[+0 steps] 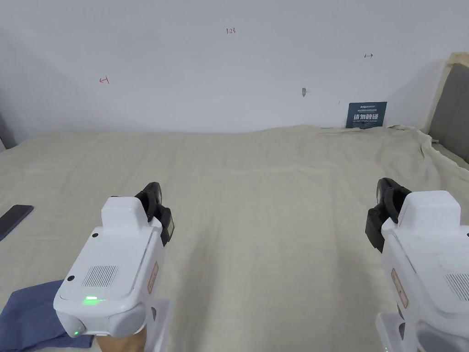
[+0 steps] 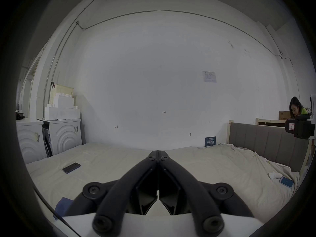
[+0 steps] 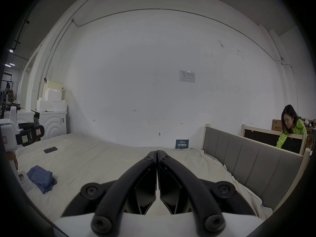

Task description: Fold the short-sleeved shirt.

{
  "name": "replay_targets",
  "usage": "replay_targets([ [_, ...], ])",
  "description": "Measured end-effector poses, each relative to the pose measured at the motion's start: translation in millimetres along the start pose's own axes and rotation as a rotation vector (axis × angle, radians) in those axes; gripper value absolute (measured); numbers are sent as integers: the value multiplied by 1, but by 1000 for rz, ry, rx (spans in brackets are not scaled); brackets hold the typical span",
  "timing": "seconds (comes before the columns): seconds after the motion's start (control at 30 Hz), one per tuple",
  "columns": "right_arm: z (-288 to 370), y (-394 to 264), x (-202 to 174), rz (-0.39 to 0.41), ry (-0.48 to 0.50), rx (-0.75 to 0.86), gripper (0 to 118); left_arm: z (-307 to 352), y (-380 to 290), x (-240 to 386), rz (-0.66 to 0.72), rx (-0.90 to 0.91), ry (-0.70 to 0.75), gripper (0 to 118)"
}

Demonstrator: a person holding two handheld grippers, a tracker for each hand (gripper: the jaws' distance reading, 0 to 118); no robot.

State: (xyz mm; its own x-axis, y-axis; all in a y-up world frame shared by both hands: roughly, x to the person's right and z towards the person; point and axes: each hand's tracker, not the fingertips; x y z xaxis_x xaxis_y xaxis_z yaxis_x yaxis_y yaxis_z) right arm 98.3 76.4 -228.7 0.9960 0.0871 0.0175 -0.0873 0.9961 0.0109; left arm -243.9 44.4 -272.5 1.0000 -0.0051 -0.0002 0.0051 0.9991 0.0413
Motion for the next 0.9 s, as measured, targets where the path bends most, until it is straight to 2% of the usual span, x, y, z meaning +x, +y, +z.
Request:
replay_targets([
  [0.9,0,1,1,17,2,2,0,-1,-3,2,4,-6,-3,0],
])
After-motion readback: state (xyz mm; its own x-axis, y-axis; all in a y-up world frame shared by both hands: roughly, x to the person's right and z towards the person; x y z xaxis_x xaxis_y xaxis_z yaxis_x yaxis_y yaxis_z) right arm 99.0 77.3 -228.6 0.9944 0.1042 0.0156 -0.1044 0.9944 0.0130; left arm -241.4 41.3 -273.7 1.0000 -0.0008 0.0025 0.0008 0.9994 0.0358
